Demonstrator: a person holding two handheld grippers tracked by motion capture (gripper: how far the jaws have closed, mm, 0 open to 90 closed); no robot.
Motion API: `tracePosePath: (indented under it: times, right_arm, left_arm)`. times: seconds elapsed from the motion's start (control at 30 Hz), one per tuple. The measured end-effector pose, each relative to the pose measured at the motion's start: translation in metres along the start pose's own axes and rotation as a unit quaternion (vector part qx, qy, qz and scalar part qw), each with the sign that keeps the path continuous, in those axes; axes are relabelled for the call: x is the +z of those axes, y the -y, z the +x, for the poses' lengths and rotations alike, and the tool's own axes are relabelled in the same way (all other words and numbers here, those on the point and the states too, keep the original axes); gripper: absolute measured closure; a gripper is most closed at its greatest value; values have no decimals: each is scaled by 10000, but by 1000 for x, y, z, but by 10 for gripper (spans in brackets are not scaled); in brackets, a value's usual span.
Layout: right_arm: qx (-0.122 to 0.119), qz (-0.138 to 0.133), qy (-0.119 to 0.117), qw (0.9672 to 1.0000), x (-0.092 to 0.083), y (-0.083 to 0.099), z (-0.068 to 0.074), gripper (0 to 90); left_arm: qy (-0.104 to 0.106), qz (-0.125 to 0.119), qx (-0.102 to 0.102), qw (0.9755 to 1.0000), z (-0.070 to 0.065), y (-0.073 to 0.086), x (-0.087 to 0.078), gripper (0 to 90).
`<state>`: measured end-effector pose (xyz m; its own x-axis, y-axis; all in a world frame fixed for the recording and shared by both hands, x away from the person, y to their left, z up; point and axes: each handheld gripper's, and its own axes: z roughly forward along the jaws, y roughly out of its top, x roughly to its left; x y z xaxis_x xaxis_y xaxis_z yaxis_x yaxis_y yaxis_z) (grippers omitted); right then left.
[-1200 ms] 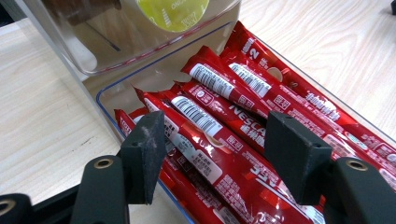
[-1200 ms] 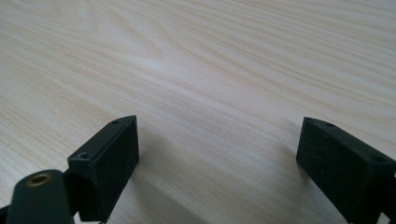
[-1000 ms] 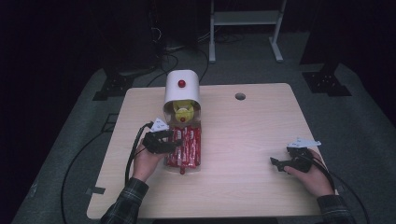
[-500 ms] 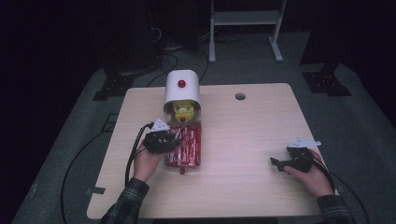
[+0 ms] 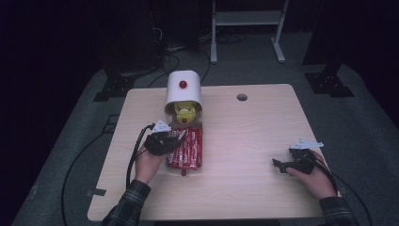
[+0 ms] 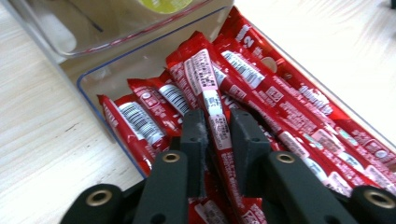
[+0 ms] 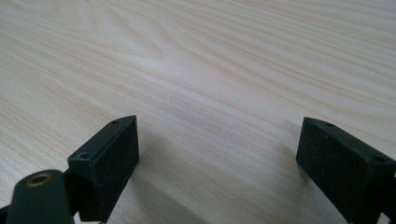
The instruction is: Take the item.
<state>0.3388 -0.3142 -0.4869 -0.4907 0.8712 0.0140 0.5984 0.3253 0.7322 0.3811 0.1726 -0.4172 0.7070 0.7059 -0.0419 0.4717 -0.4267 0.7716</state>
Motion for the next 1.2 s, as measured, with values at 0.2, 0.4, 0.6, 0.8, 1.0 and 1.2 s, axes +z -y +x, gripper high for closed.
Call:
tracePosePath:
  times: [0.2,0.4,0.6,0.8,1.0,1.2]
  right_arm:
    - [-1,0,0,10000,0,0,0,120]
    - [-2,-2,0,10000,0,0,0,120]
    - [-1,0,0,10000,0,0,0,120]
    - [2,-1,-1,10000,0,0,0,120]
    - [2,0,-2,10000,0,0,0,120]
    - [3,0,-1,10000,0,0,0,120]
  left_arm:
    - [41,25,54,10000,-2,-1,0,805]
    - [80,-45,69,9999,-4,-3,-2,819]
    - [149,-144,44,9998,-6,-4,-6,823]
    - [218,-214,129,9995,-9,-8,-11,825]
    - [284,-303,143,9990,-11,-11,-16,826]
    - [350,-391,105,9986,-11,-13,-23,829]
